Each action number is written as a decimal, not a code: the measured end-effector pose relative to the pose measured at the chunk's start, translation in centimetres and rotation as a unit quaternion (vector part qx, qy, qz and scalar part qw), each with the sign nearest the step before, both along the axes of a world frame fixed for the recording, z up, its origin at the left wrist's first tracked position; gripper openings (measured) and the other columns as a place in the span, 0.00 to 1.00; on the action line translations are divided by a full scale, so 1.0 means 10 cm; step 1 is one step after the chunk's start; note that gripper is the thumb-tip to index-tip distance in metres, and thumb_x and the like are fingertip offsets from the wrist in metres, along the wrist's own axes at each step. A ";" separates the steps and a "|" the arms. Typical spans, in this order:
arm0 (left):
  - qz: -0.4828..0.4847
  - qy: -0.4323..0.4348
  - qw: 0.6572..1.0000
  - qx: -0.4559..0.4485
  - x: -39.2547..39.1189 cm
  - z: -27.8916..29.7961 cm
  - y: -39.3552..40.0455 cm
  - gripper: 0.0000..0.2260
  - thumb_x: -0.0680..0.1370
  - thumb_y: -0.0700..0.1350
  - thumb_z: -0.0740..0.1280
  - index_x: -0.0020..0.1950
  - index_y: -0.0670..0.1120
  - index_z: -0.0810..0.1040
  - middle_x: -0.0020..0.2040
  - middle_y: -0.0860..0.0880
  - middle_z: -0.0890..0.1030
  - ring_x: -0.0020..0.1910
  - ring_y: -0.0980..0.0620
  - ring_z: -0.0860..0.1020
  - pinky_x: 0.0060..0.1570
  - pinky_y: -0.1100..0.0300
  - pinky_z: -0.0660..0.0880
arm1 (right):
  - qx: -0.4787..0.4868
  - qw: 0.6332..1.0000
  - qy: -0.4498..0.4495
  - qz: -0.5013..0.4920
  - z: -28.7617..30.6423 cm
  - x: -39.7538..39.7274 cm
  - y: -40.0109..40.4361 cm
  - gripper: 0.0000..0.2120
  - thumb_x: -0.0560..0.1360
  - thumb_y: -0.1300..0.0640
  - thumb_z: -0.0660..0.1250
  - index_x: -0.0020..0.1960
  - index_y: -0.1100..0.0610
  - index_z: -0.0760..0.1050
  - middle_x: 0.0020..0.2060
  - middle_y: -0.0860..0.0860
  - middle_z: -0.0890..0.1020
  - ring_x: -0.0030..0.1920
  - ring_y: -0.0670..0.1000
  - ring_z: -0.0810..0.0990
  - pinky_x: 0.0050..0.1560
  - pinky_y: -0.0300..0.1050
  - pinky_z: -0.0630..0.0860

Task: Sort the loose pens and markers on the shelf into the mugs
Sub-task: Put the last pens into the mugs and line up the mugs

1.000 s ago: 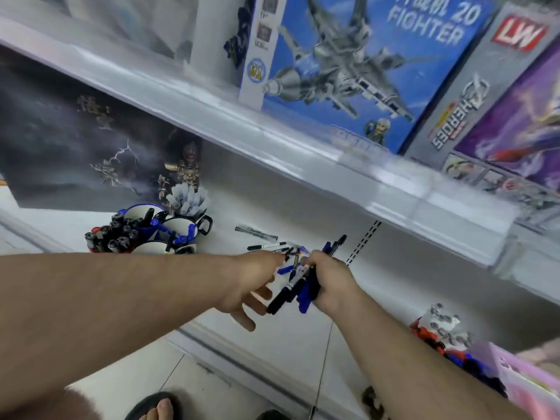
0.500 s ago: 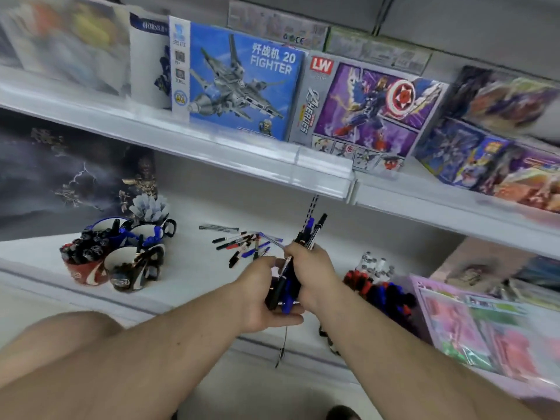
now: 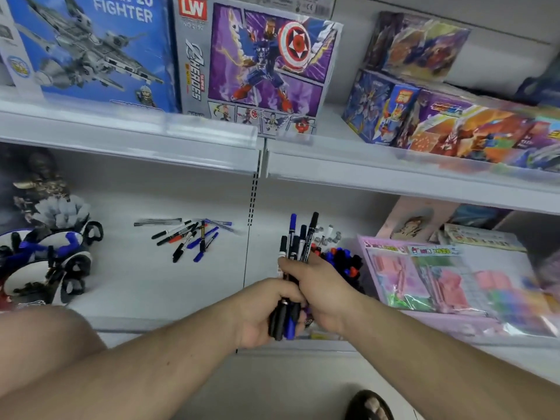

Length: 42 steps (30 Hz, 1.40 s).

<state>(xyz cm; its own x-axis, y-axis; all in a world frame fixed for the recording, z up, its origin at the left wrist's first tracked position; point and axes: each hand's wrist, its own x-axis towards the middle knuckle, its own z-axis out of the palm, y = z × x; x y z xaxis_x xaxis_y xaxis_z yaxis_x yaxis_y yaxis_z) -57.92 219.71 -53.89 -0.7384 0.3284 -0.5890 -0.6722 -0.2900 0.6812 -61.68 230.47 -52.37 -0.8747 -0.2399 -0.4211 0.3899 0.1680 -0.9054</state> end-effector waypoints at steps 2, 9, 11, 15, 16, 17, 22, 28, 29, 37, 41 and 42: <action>-0.016 0.026 0.999 -0.023 -0.02 -0.02 0.14 0.07 0.74 0.33 0.63 0.37 0.40 0.75 0.29 0.44 0.73 0.25 0.50 0.71 0.27 0.62 0.71 | 0.038 0.999 -0.002 0.026 -0.03 -0.04 0.18 0.17 0.78 0.48 0.66 0.59 0.60 0.75 0.50 0.61 0.84 0.48 0.58 0.84 0.50 0.53 0.80; -0.082 0.052 0.995 0.000 -0.15 -0.13 0.26 0.08 0.73 0.46 0.69 0.47 0.43 0.77 0.36 0.48 0.79 0.29 0.54 0.76 0.29 0.62 0.71 | 0.138 0.986 -0.021 0.091 0.01 -0.08 0.69 0.23 0.80 0.41 0.59 0.54 0.58 0.81 0.53 0.59 0.84 0.56 0.59 0.81 0.68 0.60 0.70; -0.071 0.045 0.996 0.028 -0.15 -0.14 0.29 0.04 0.75 0.44 0.68 0.48 0.44 0.77 0.38 0.49 0.81 0.31 0.54 0.78 0.32 0.60 0.73 | 0.102 0.992 -0.033 0.063 0.01 -0.09 0.76 0.24 0.81 0.41 0.58 0.56 0.60 0.81 0.49 0.60 0.85 0.46 0.57 0.82 0.64 0.56 0.72; -0.010 0.027 0.997 0.065 -0.16 -0.17 0.20 0.06 0.80 0.37 0.63 0.50 0.43 0.79 0.39 0.48 0.82 0.35 0.51 0.80 0.40 0.54 0.79 | 0.018 0.998 -0.067 -0.007 0.07 -0.16 0.89 0.25 0.82 0.43 0.53 0.54 0.60 0.81 0.38 0.54 0.81 0.39 0.53 0.78 0.46 0.48 0.70; 0.010 0.031 0.997 0.071 -0.16 -0.17 0.16 0.07 0.80 0.37 0.63 0.51 0.43 0.80 0.40 0.48 0.83 0.36 0.51 0.81 0.42 0.53 0.80 | -0.012 0.996 -0.085 -0.016 0.10 -0.17 0.89 0.25 0.83 0.43 0.53 0.52 0.61 0.80 0.34 0.54 0.78 0.36 0.53 0.76 0.43 0.48 0.70; 0.029 0.033 0.996 0.078 -0.15 -0.18 0.12 0.07 0.80 0.36 0.63 0.52 0.43 0.80 0.40 0.47 0.83 0.37 0.50 0.81 0.45 0.51 0.81 | -0.048 0.993 -0.106 -0.020 0.12 -0.17 0.88 0.24 0.82 0.43 0.54 0.50 0.61 0.79 0.30 0.53 0.74 0.31 0.53 0.73 0.40 0.48 0.70; 0.068 0.021 0.994 0.087 -0.11 -0.22 0.00 0.11 0.78 0.33 0.63 0.55 0.43 0.82 0.45 0.45 0.85 0.42 0.48 0.83 0.50 0.47 0.81 | -0.134 0.978 -0.159 -0.002 0.16 -0.11 0.73 0.24 0.80 0.37 0.53 0.40 0.55 0.72 0.23 0.49 0.57 0.24 0.49 0.51 0.30 0.45 0.58; 0.065 0.026 0.994 0.087 -0.09 -0.21 -0.02 0.12 0.78 0.31 0.62 0.53 0.42 0.82 0.43 0.45 0.84 0.42 0.47 0.84 0.46 0.47 0.82 | -0.181 0.972 -0.146 0.016 0.15 -0.04 0.65 0.11 0.78 0.54 0.55 0.42 0.57 0.71 0.28 0.53 0.68 0.26 0.52 0.64 0.34 0.47 0.65; 0.061 0.027 0.994 0.087 -0.09 -0.21 -0.02 0.11 0.78 0.31 0.62 0.53 0.42 0.82 0.43 0.44 0.84 0.43 0.47 0.84 0.45 0.47 0.82 | -0.182 0.974 -0.134 0.023 0.16 -0.04 0.64 0.10 0.77 0.56 0.55 0.43 0.58 0.72 0.29 0.54 0.72 0.27 0.52 0.69 0.35 0.47 0.66; 0.062 0.052 0.992 0.100 -0.10 -0.21 0.03 0.13 0.79 0.32 0.62 0.58 0.42 0.80 0.47 0.45 0.84 0.45 0.48 0.83 0.46 0.47 0.82 | -0.151 0.983 -0.073 0.078 0.11 -0.04 0.70 0.14 0.81 0.65 0.55 0.57 0.65 0.77 0.42 0.60 0.81 0.41 0.58 0.80 0.41 0.48 0.79; 0.058 0.070 0.993 0.073 -0.13 -0.20 0.05 0.08 0.80 0.34 0.61 0.53 0.41 0.80 0.41 0.43 0.81 0.39 0.47 0.81 0.39 0.52 0.81 | -0.055 0.994 -0.010 0.095 0.06 0.02 0.66 0.13 0.82 0.64 0.56 0.56 0.59 0.78 0.33 0.54 0.80 0.35 0.54 0.81 0.38 0.47 0.77; 0.061 0.072 0.993 0.077 -0.14 -0.19 0.06 0.08 0.80 0.35 0.61 0.52 0.41 0.79 0.40 0.44 0.81 0.36 0.47 0.81 0.36 0.54 0.80 | -0.039 0.994 0.000 0.103 0.04 0.05 0.64 0.11 0.83 0.63 0.56 0.56 0.58 0.78 0.32 0.53 0.78 0.32 0.53 0.80 0.36 0.46 0.76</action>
